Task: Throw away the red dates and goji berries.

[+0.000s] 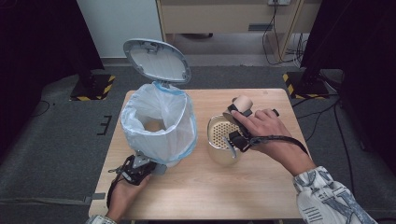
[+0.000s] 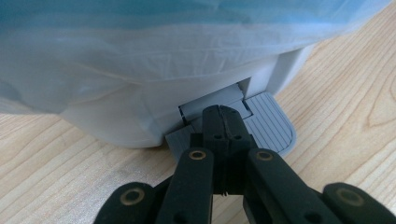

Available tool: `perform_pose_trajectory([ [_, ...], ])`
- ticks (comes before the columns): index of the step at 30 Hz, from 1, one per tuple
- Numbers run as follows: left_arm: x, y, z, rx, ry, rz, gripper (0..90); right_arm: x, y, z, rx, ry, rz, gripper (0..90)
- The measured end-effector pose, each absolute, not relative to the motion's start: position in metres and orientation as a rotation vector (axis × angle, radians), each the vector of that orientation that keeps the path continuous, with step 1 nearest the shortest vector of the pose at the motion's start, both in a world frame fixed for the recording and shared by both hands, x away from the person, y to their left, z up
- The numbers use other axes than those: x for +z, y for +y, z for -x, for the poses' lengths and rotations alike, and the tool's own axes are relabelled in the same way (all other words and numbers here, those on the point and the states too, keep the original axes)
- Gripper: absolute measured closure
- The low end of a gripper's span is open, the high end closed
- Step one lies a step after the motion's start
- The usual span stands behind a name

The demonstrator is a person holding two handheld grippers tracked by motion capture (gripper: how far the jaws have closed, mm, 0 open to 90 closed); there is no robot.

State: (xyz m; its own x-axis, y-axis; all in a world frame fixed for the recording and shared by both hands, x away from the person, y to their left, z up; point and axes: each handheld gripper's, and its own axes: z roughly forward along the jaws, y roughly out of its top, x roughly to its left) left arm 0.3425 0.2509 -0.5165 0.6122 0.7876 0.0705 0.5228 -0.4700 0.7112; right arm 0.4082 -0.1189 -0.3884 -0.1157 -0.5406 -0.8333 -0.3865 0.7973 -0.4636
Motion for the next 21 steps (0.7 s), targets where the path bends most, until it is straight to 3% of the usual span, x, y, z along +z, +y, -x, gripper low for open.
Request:
perform_pose_trajectory([
  [21, -0.5166, 0.2512, -0.3426, 0.517, 1.027, -2.175, 90.0, -0.3889, -0.1116, -0.4085, -0.258, 1.705, 0.782, 31.2],
])
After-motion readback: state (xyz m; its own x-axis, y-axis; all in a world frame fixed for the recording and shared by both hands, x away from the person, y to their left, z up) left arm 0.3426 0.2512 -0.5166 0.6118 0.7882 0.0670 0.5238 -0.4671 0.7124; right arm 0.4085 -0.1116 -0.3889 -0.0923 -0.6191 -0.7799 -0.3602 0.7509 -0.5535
